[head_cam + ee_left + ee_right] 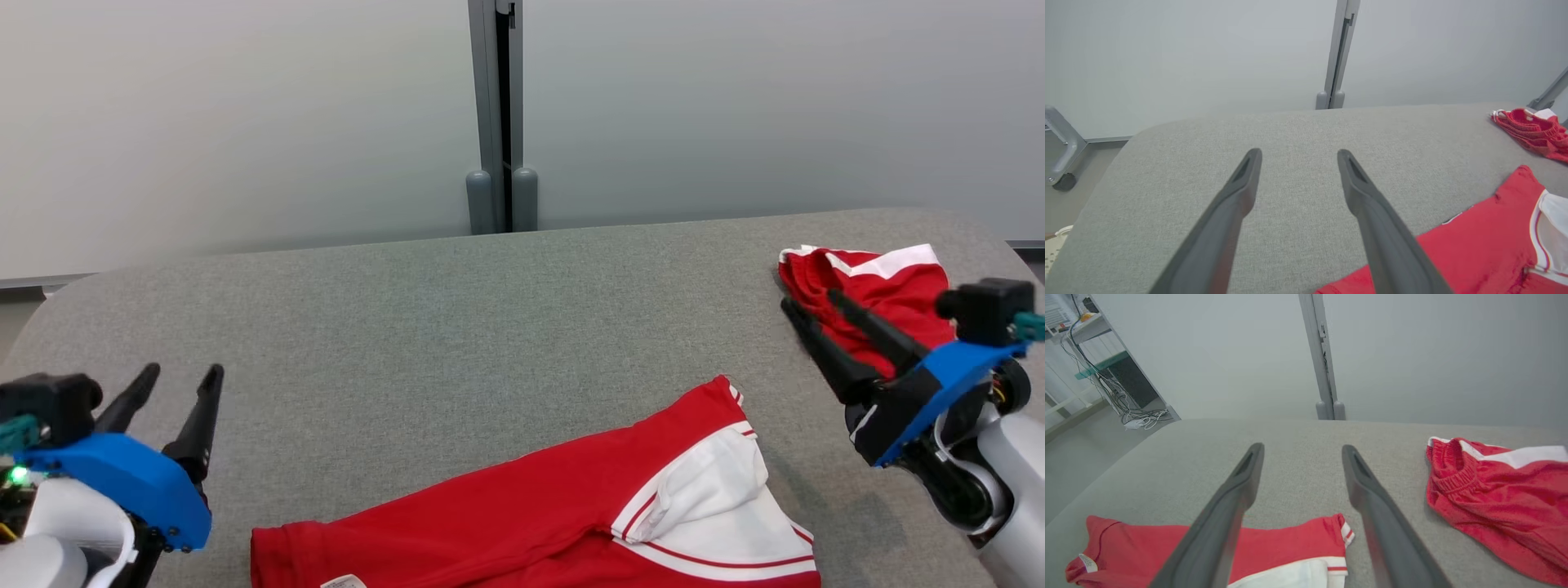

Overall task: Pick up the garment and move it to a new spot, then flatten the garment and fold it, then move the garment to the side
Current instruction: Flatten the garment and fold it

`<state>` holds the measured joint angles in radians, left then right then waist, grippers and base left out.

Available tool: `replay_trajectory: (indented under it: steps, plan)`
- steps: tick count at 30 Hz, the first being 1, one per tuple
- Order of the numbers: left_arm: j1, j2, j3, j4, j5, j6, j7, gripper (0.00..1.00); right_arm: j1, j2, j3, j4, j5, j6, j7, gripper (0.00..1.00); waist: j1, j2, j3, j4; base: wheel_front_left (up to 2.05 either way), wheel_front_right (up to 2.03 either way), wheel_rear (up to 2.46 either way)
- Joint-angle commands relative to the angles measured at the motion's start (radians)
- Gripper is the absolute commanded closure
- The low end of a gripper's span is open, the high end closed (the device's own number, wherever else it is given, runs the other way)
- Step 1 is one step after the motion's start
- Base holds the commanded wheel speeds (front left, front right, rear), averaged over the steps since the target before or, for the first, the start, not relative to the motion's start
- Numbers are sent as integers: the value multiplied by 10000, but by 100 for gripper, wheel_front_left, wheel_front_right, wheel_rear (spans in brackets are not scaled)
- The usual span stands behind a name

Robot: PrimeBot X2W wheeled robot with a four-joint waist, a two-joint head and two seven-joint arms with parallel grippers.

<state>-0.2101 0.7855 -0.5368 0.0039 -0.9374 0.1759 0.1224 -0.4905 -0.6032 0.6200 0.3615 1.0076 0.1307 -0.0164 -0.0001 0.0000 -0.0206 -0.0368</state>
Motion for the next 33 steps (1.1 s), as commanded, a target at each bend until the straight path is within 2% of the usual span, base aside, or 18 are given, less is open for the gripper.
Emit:
replay_trajectory:
  steps: [1, 4, 7, 11, 14, 19, 22, 29, 33]
  plan:
    - [199, -163, 151, -30, 170, 234, -471, 0, 327, 157, -255, -53, -295, 2, -463, 0, 1, 0, 1, -7, 0, 0, 0]
    - [673, -652, 459, 103, 602, 848, -1988, 0, 944, 765, -1153, -144, -1037, 2, -1762, 0, 1, 0, -8, 0, 0, 0, 0]
    - [1114, -1177, 613, 356, 843, 1189, -3159, 0, 1546, 1315, -2159, -177, -2126, 2, -2332, 0, 1, 0, -35, 33, 0, 0, 0]
    - [1440, -1844, 852, 618, 1338, 1426, -3773, 0, 2736, 2374, -3874, -102, -3585, 3, -2479, 0, 1, 0, -86, 143, 0, 0, 0]
    - [1716, -2462, 1338, 720, 1847, 1506, -3881, 0, 3404, 3089, -4733, -226, -4554, 3, -2485, 0, 1, 0, -88, 137, 0, 0, 0]
    - [2408, -3706, 2504, 649, 3003, 1161, -3878, 0, 4039, 3852, -5405, 58, -5491, 3, -2490, 0, 1, 0, -20, 74, 0, 0, 0]
    - [2688, -4195, 2924, 829, 3542, 831, -3880, 0, 4058, 4069, -5533, 323, -5776, 3, -2491, 0, 1, 0, 3, 12, 0, 0, 0]
    - [2727, -4735, 3530, 1168, 4308, 128, -3882, 0, 3755, 4105, -5507, 771, -6045, 2, -2178, 0, 1, 0, 15, 52, 0, 0, 0]
    - [2626, -4985, 3700, 1401, 4492, -195, -3883, 0, 3453, 4119, -5178, 1412, -5988, 2, -1044, 0, 1, 0, 69, 119, 0, 0, 0]
